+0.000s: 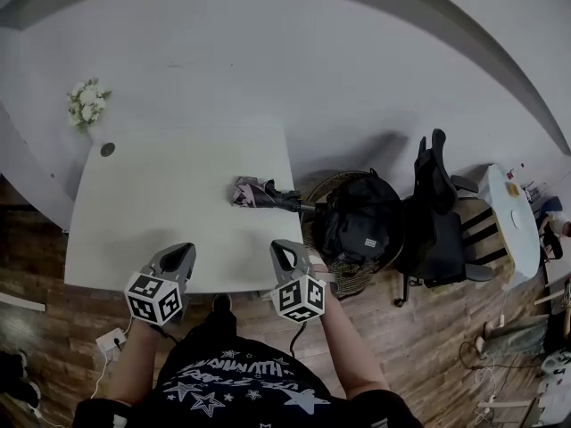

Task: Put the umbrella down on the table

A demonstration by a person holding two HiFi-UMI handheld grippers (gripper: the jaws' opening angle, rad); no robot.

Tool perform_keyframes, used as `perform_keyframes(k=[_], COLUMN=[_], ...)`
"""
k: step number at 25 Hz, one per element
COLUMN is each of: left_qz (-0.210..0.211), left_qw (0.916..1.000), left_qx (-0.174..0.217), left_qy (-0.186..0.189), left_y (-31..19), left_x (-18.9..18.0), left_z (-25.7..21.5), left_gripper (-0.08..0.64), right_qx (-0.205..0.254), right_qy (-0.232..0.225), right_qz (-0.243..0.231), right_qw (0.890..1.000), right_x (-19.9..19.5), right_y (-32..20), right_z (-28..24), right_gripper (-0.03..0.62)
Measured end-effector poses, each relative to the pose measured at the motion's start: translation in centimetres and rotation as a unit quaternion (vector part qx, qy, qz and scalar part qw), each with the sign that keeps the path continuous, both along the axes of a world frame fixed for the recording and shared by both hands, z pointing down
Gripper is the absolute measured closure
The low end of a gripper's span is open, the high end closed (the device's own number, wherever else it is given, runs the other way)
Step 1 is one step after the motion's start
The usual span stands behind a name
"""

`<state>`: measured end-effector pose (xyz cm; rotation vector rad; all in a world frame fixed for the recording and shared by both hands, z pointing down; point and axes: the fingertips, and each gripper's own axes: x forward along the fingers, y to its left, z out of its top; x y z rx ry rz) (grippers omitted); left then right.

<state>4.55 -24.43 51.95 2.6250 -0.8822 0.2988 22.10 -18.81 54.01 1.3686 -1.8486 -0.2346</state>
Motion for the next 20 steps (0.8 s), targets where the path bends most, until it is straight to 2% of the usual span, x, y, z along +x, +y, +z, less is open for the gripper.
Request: perform_keyframes(k=[5,10,14,20], left_qz=[-0.003,-0.015,-0.014,-0.027], left_qw=[1.0,0.9998,0.9999,0.9995], left_qx=[0.003,0.01,0.008,0.019], left_qy=[0.002,0.004,0.001,0.0], left_y=[3.3,6.5,9.0,11.5], left_x=[-1.1,-2.3,-2.9,-4.1], left_z=[-0.1,-0.2,0.2,0.3], left_gripper=[0.557,0.557,0.557,0.557], right_qx=[0.004,0.02,0.029,0.04], right_qy=[-0.006,-0.067,-0.098,-0.175], right_qz=[0.012,0.052,0.075,0.112], right_qw=[1.0,0.996,0.992,0.977], right_x=[-0.8,-1.3,-1.6,-1.8], right_y=[3.4,6.5,8.8,11.6], right_z=[-0.1,-1.2,-1.5,-1.8], right_gripper=[0.577,0.577,0.577,0.577])
